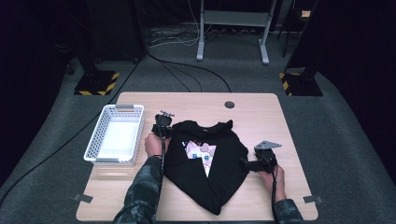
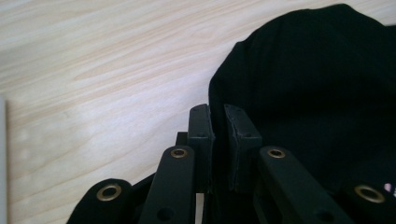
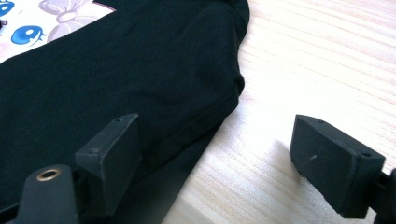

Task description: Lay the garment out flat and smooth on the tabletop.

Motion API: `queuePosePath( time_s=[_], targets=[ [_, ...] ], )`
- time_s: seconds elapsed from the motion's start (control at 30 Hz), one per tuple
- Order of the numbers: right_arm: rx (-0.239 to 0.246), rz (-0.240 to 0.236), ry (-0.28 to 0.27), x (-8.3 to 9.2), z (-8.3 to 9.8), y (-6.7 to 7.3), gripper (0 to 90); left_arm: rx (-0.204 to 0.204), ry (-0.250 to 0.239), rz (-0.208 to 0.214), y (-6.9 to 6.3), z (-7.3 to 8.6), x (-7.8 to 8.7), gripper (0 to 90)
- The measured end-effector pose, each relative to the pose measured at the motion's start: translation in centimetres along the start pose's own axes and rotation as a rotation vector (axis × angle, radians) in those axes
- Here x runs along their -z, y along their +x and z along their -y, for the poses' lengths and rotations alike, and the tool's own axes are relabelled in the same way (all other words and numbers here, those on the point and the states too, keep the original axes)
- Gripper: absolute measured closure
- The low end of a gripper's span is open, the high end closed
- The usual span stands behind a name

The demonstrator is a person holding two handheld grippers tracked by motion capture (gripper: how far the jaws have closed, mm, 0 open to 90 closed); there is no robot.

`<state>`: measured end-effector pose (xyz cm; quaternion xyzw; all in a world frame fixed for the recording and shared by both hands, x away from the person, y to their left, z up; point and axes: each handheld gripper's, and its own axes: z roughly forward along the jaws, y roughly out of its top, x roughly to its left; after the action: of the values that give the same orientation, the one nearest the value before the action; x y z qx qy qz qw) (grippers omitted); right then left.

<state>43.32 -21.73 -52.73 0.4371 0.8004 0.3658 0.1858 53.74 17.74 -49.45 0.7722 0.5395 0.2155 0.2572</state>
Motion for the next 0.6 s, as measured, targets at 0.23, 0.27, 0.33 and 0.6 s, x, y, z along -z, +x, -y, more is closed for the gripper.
queuePosePath(
  time_s=[0.23, 0.27, 0.33, 0.6],
  targets=[
    [0.001, 0.0, 0.0, 0.0, 0.0, 0.0, 16.0, -0.015, 0.002, -0.015, 0.1, 0.0, 0.1, 70.8],
    [0.0, 0.0, 0.0, 0.0, 0.0, 0.0, 16.0, -0.027, 0.007, -0.015, -0.1, 0.0, 0.2, 64.7],
    [0.001, 0.001, 0.0, 0.0, 0.0, 0.0, 16.0, -0.038, 0.005, 0.001, -0.6, 0.0, 0.5, 53.5],
    [0.001, 0.001, 0.0, 0.0, 0.0, 0.0, 16.0, -0.098, -0.041, 0.056, -3.0, 0.2, 2.7, 22.4]
  ],
)
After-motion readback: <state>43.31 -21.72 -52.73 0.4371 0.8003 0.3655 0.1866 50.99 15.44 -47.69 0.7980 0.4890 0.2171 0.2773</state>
